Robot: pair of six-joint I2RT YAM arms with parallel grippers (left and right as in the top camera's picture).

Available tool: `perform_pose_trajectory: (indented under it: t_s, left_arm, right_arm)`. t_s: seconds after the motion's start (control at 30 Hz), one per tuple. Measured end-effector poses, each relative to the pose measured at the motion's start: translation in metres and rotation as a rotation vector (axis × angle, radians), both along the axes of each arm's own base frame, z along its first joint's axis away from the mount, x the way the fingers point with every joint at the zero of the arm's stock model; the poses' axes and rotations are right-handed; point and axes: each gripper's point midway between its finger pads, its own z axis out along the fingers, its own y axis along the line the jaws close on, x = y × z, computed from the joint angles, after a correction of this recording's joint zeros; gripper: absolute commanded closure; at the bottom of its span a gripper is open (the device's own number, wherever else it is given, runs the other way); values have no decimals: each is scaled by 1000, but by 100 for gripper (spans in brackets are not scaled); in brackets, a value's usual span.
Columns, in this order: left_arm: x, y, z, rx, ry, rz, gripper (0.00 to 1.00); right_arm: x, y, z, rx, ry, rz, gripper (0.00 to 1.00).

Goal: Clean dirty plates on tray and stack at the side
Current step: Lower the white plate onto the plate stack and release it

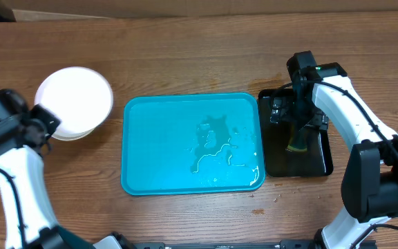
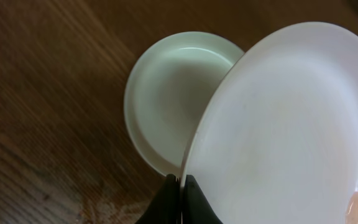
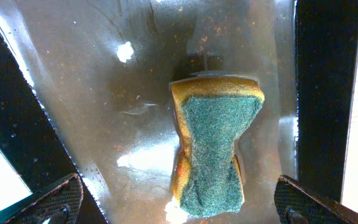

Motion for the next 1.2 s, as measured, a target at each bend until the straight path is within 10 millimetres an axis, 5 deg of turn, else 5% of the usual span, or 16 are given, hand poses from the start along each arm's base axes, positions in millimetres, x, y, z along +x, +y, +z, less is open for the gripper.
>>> perform_pose_trajectory:
  t_s: [0.27, 0.53, 0.6, 0.73, 1.0, 1.2]
  left_arm:
    - [18, 26, -53, -73, 25, 32, 93]
    - [30, 35, -61, -55, -3, 29, 94]
    - [31, 37, -68, -55, 9, 32, 77]
    - [33, 40, -77, -54, 20, 35, 0]
    - [45, 24, -73, -119, -40, -30, 0]
    - [78, -38, -57, -222, -133, -228, 0]
  right_arm:
    - [1, 0, 0, 1, -4, 0, 0]
    - [1, 0, 0, 1, -5, -1, 0]
    - [1, 0, 0, 1, -5, -1, 0]
    - [1, 0, 0, 1, -5, 0, 0]
    - [1, 0, 0, 1, -5, 0, 0]
    - [1, 0, 0, 1, -5, 0, 0]
